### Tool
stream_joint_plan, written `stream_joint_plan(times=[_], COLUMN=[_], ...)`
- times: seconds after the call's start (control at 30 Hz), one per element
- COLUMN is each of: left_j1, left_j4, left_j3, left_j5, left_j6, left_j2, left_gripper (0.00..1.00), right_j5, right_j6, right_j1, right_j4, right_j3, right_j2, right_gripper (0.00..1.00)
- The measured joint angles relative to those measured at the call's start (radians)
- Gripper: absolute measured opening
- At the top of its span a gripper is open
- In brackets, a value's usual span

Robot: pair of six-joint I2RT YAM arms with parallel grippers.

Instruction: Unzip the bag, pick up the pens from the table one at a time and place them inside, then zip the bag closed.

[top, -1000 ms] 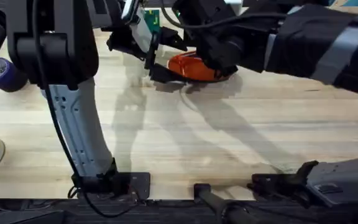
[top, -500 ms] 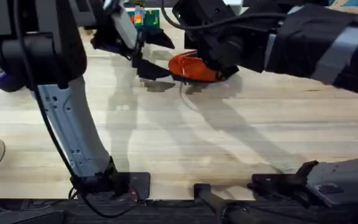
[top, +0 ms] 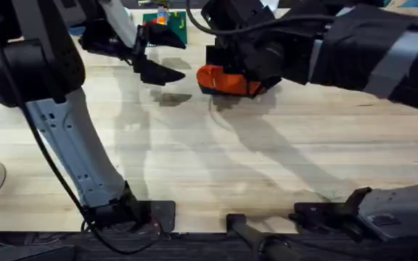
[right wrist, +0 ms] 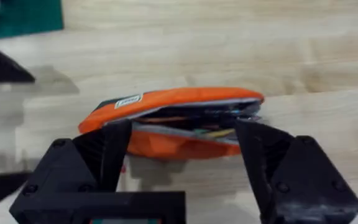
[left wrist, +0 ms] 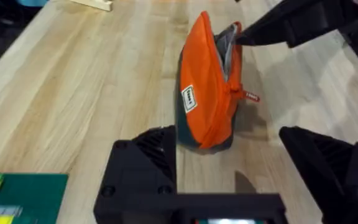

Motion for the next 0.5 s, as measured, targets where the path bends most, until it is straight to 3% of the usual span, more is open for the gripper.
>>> stream_joint_plan(times=[0.23, 0.5], left_j1=[0.051, 0.075], left_j4=[-0.026, -0.025], left_j3=[0.003, 0.003], left_j5=[-0.003, -0.003], left_j6=[0.016, 0.016], left_j2=[0.000, 0.000], left_gripper=[0.996, 0.996], right_j5=[-0.056, -0.164], right_j6=[0.000, 0.011], right_j1=[0.038, 0.094], right_j4=[-0.003, -0.003], right_j3=[0.000, 0.000], right_j2=[-0.050, -0.086], right_gripper=[0.996, 0.996])
